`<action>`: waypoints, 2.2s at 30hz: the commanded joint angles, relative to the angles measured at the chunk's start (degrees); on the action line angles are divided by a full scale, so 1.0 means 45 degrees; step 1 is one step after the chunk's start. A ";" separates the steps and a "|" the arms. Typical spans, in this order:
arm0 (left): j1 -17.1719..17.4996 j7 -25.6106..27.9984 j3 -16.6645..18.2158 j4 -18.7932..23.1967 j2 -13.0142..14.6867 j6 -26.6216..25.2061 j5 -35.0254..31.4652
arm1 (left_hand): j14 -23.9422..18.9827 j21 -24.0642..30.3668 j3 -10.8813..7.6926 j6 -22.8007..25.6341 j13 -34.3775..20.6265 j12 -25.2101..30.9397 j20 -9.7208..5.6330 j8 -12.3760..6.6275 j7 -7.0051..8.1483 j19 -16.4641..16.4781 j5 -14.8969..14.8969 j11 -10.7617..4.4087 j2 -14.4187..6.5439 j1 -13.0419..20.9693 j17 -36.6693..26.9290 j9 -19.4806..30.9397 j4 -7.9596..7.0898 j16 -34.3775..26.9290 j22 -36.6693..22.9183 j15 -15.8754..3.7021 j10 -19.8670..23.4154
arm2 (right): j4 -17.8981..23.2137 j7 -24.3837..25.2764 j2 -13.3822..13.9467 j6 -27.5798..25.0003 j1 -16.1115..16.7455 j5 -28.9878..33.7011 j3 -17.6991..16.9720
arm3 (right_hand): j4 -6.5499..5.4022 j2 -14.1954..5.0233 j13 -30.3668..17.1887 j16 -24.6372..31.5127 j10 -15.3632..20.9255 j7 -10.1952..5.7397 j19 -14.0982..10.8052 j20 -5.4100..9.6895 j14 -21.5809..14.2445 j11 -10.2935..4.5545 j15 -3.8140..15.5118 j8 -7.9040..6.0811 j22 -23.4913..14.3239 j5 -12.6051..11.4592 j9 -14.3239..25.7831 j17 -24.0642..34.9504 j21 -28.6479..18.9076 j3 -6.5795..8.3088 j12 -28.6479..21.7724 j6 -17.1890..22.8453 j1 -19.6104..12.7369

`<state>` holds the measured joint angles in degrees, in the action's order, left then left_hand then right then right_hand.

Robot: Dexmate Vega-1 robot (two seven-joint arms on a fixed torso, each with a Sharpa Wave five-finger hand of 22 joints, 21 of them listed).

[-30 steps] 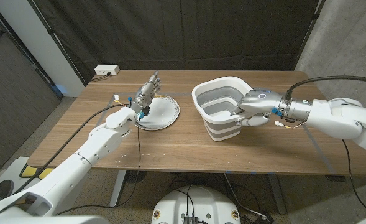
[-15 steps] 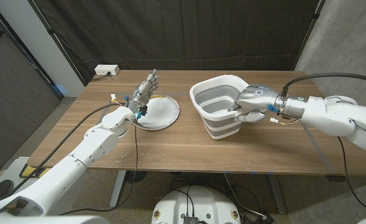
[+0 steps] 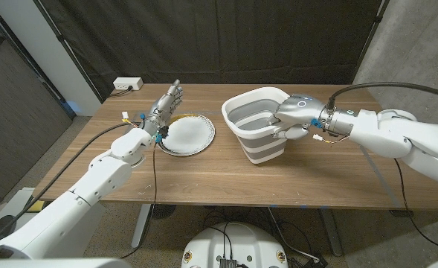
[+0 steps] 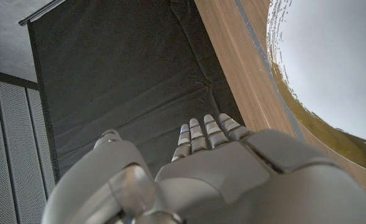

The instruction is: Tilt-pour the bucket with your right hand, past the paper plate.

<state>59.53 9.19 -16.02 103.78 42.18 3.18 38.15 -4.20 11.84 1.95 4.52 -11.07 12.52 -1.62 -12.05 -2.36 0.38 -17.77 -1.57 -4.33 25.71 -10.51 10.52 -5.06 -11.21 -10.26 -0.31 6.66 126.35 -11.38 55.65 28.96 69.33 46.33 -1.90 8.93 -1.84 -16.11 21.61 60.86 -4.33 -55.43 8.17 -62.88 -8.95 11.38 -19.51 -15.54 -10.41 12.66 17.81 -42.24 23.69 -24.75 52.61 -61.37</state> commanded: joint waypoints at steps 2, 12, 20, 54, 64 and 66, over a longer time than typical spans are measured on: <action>0.0940 -0.0494 0.0614 0.0173 0.0385 0.1029 0.0144 | -0.0176 0.0014 0.0076 0.0159 -0.0014 -0.0009 -0.0137 -0.0013 -0.0006 -0.0035 0.0031 0.0000 -0.0029 0.0075 -0.0024 0.0071 -0.0018 -0.0017 -0.0068 -0.0008 0.0171 | 0.0739 -0.0486 0.0351 -0.1645 -0.1235 0.0530 0.1568 | -0.0011 -0.0978 -0.0077 -0.0040 0.0059 -0.0868 -0.0055 0.1103 -0.0165 -0.0080 0.0375 -0.0052 -0.0013 0.0048 0.0075 -0.0004 -0.0110 -0.0014 0.0046 0.0858 -0.0981; 0.1363 -0.0959 0.0876 0.0098 0.0705 0.1408 0.0255 | -0.0195 0.0004 0.0091 0.0174 -0.0015 -0.0015 -0.0135 0.0000 -0.0008 -0.0054 0.0059 0.0003 -0.0057 0.0107 -0.0023 0.0072 -0.0014 -0.0010 -0.0067 0.0002 0.0208 | 0.1151 -0.1114 0.0500 -0.2181 -0.2855 0.1043 0.3106 | -0.0031 -0.0979 -0.0107 -0.0045 0.0076 -0.0840 -0.0045 0.1099 -0.0237 -0.0073 0.0370 -0.0065 0.0009 0.0048 0.0117 0.0007 -0.0168 -0.0044 0.0052 0.0847 -0.0994; 0.1675 -0.0950 0.1141 0.0216 0.0846 0.1597 0.0289 | -0.0199 -0.0010 0.0101 0.0187 -0.0015 -0.0036 -0.0137 0.0008 -0.0009 -0.0090 0.0080 0.0010 -0.0075 0.0129 -0.0022 0.0072 -0.0011 -0.0002 -0.0067 0.0009 0.0192 | 0.1085 -0.1415 0.0348 -0.2133 -0.4210 0.1442 0.4201 | -0.0047 -0.0979 -0.0128 -0.0070 0.0095 -0.0809 -0.0035 0.1103 -0.0273 -0.0060 0.0363 -0.0081 0.0029 0.0049 0.0133 0.0006 -0.0221 -0.0071 0.0062 0.0879 -0.1004; 0.1825 -0.1160 0.1382 0.0572 0.1053 0.1858 0.0107 | -0.0180 -0.0032 0.0130 0.0206 -0.0016 -0.0074 -0.0131 0.0038 -0.0009 -0.0166 0.0147 0.0018 -0.0141 0.0204 -0.0021 0.0074 0.0000 0.0028 -0.0067 0.0002 0.0191 | -0.0612 -0.1274 -0.0893 -0.1637 -0.7698 0.4559 0.7291 | -0.0086 -0.0963 -0.0151 -0.0104 0.0188 -0.0854 -0.0006 0.1086 -0.0440 -0.0103 0.0372 -0.0082 0.0091 0.0057 0.0152 0.0030 -0.0404 -0.0167 0.0111 0.0894 -0.1015; 0.2142 -0.1019 0.1468 0.0875 0.1081 0.1906 0.0054 | -0.0174 -0.0032 0.0144 0.0226 -0.0017 -0.0088 -0.0136 0.0040 -0.0030 -0.0174 0.0170 0.0003 -0.0157 0.0222 -0.0021 0.0074 0.0000 0.0034 -0.0067 0.0019 0.0182 | -0.1045 -0.1187 -0.1032 -0.1360 -0.8456 0.5567 0.7925 | -0.0106 -0.0959 -0.0164 -0.0124 0.0208 -0.0877 0.0025 0.1082 -0.0454 -0.0111 0.0370 -0.0073 0.0108 0.0062 0.0149 0.0037 -0.0445 -0.0197 0.0124 0.0891 -0.0998; 0.2220 -0.0986 0.1493 0.0947 0.1101 0.1916 0.0023 | -0.0173 -0.0032 0.0147 0.0222 -0.0017 -0.0089 -0.0136 0.0044 -0.0029 -0.0176 0.0174 0.0027 -0.0160 0.0226 -0.0021 0.0074 0.0001 0.0036 -0.0067 0.0014 0.0183 | -0.1126 -0.1220 -0.1075 -0.1309 -0.8630 0.5777 0.8055 | -0.0108 -0.0957 -0.0162 -0.0128 0.0219 -0.0884 0.0030 0.1082 -0.0455 -0.0111 0.0370 -0.0075 0.0111 0.0063 0.0149 0.0037 -0.0452 -0.0202 0.0124 0.0898 -0.0995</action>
<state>68.14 4.31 -9.77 106.76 46.85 11.56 38.42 -4.80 11.85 2.27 5.23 -11.05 12.18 -1.93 -12.05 -2.46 0.07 -17.29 -1.54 -4.87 26.24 -10.50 10.52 -4.74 -11.22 -10.25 -0.29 7.23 123.21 -16.74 51.69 22.11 34.17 67.69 31.28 8.38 -1.61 -16.67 21.16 61.05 -4.52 -55.31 8.06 -64.28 -9.15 11.98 -19.52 -14.79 -10.17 13.18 17.83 -43.88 23.13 -24.31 52.79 -61.59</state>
